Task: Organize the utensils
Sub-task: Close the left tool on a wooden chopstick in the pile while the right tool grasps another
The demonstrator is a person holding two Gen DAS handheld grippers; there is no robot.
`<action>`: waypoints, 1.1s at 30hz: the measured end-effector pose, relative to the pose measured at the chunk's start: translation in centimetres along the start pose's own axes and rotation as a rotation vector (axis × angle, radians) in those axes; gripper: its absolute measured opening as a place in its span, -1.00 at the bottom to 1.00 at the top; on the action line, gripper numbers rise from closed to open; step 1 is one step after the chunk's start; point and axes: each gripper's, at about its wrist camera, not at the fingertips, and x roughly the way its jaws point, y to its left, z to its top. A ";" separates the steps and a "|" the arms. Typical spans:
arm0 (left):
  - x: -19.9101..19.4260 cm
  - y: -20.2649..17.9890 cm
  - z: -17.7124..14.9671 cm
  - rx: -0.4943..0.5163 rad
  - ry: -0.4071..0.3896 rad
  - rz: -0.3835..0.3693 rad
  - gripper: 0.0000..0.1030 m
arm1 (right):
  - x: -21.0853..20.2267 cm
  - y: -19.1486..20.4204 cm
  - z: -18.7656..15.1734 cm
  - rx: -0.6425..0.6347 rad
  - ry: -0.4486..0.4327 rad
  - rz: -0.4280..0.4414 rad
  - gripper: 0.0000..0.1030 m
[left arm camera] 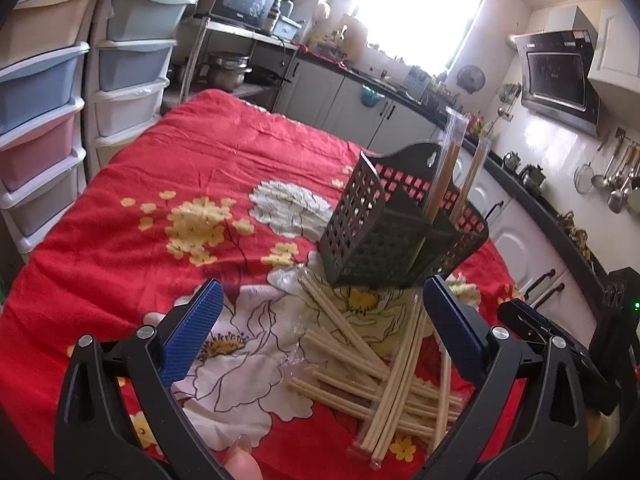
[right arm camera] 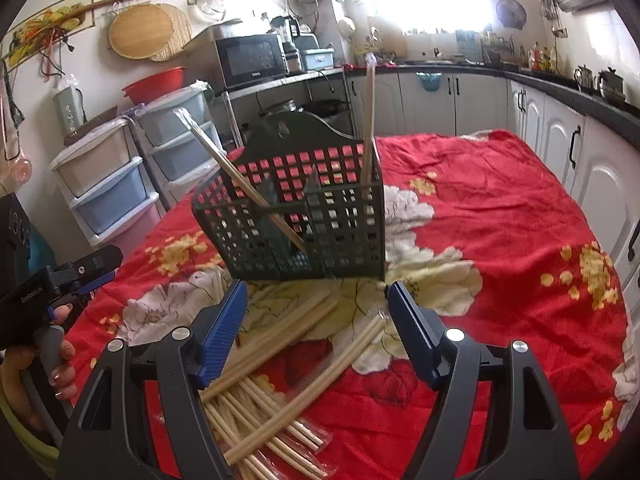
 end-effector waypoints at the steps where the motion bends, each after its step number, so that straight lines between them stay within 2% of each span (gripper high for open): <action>1: 0.2 0.0 -0.1 0.002 0.006 0.000 0.79 | 0.2 -0.1 -0.1 0.002 0.007 -0.003 0.36; 12: 3.0 -0.3 -1.7 0.034 0.122 -0.019 0.76 | 2.0 -0.9 -1.4 -0.007 0.082 -0.037 0.36; 17: 4.6 -0.2 -2.1 0.024 0.177 -0.049 0.41 | 2.8 -1.1 -1.8 -0.006 0.110 -0.048 0.36; 19: 5.3 0.1 -2.1 0.009 0.207 -0.060 0.28 | 3.0 -1.3 -1.8 -0.001 0.117 -0.053 0.29; 24: 6.9 1.1 -2.3 -0.049 0.258 -0.083 0.23 | 3.8 -2.0 -1.9 0.028 0.145 -0.058 0.22; 27: 7.7 1.5 -2.2 -0.072 0.275 -0.090 0.13 | 4.3 -2.2 -2.0 0.037 0.164 -0.059 0.20; 30: 8.1 2.0 -2.1 -0.092 0.279 -0.098 -0.02 | 5.0 -2.5 -2.1 0.052 0.191 -0.059 0.16; 33: 8.5 2.1 -1.9 -0.101 0.283 -0.102 -0.27 | 5.7 -2.8 -2.2 0.073 0.219 -0.054 0.10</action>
